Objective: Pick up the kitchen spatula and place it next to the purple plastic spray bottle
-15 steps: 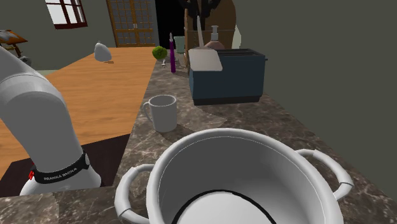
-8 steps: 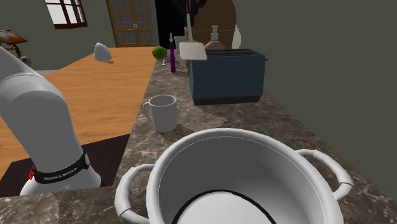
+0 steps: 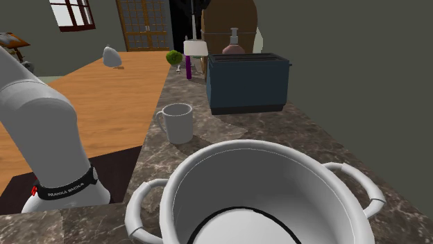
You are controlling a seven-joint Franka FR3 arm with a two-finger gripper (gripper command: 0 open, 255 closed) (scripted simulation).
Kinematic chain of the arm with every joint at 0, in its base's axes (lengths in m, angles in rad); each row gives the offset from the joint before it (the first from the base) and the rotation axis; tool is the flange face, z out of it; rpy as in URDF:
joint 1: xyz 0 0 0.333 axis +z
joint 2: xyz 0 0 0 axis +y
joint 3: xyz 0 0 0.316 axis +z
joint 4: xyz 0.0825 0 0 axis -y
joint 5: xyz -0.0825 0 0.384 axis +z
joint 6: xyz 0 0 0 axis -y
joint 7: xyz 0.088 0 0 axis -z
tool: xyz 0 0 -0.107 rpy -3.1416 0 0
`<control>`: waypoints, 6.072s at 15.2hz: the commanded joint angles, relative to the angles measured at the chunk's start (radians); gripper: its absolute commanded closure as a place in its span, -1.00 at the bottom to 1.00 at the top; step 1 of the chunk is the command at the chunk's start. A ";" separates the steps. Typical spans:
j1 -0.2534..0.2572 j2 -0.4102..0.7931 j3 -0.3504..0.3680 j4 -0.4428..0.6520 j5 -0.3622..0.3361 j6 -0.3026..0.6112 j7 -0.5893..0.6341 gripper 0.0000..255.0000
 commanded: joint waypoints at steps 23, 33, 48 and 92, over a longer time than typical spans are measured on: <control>0.196 0.536 0.289 0.551 0.080 -0.005 0.468 1.00; 0.293 0.875 0.335 1.005 0.039 -0.118 0.599 1.00; 0.280 0.765 0.334 0.629 0.049 0.148 0.591 1.00; 0.279 0.847 0.329 0.194 0.043 0.664 0.587 1.00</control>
